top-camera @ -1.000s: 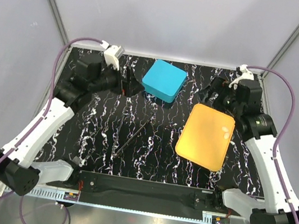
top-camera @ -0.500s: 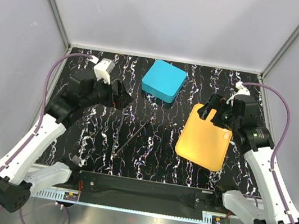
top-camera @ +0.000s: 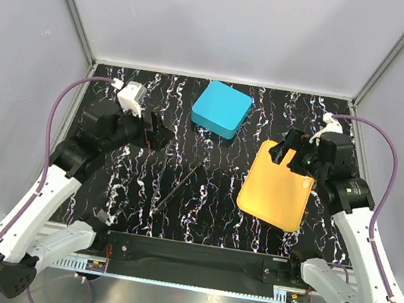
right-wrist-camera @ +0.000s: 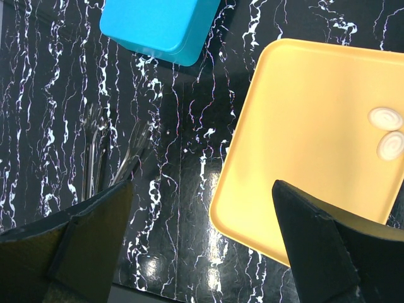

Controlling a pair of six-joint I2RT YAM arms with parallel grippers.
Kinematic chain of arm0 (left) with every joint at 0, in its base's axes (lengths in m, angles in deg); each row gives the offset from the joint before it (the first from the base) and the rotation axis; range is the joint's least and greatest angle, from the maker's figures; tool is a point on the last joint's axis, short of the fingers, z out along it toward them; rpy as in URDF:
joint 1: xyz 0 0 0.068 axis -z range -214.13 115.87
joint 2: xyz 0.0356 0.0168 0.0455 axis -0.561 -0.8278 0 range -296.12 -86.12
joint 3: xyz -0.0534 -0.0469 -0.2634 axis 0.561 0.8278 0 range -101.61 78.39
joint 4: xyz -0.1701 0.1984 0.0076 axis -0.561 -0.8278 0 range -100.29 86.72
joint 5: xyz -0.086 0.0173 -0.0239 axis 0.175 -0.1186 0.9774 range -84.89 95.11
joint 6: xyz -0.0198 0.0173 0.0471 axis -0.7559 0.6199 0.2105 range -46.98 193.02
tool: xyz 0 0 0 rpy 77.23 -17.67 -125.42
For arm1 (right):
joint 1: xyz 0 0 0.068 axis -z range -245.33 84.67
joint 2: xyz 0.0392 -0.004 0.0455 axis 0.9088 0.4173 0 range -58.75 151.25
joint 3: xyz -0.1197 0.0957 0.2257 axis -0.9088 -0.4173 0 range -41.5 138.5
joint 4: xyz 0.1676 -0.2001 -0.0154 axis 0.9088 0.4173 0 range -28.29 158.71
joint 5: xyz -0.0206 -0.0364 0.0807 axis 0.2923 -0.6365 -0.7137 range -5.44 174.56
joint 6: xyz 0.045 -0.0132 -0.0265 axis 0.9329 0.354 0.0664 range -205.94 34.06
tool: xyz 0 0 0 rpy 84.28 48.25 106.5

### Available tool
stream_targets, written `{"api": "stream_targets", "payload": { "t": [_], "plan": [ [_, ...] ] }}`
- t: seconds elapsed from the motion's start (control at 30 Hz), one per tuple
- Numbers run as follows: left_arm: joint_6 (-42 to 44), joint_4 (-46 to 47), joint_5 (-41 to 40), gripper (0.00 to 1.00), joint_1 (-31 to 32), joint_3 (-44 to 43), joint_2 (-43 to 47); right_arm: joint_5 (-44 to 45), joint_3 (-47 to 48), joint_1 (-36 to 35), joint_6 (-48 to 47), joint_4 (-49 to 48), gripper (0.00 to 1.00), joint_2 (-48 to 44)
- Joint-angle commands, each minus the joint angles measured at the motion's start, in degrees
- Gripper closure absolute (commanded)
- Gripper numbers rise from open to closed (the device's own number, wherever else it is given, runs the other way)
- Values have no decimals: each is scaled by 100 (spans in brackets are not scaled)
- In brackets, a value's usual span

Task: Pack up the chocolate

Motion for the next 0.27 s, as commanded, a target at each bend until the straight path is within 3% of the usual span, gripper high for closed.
{"api": "stream_targets", "payload": {
  "t": [0.0, 0.23],
  "plan": [
    [145, 158, -147, 1, 13, -94, 113, 161, 11, 1, 29, -152, 0, -124],
    [154, 114, -147, 1, 5, -103, 130, 291, 29, 1, 3, -134, 0, -98]
  ]
}}
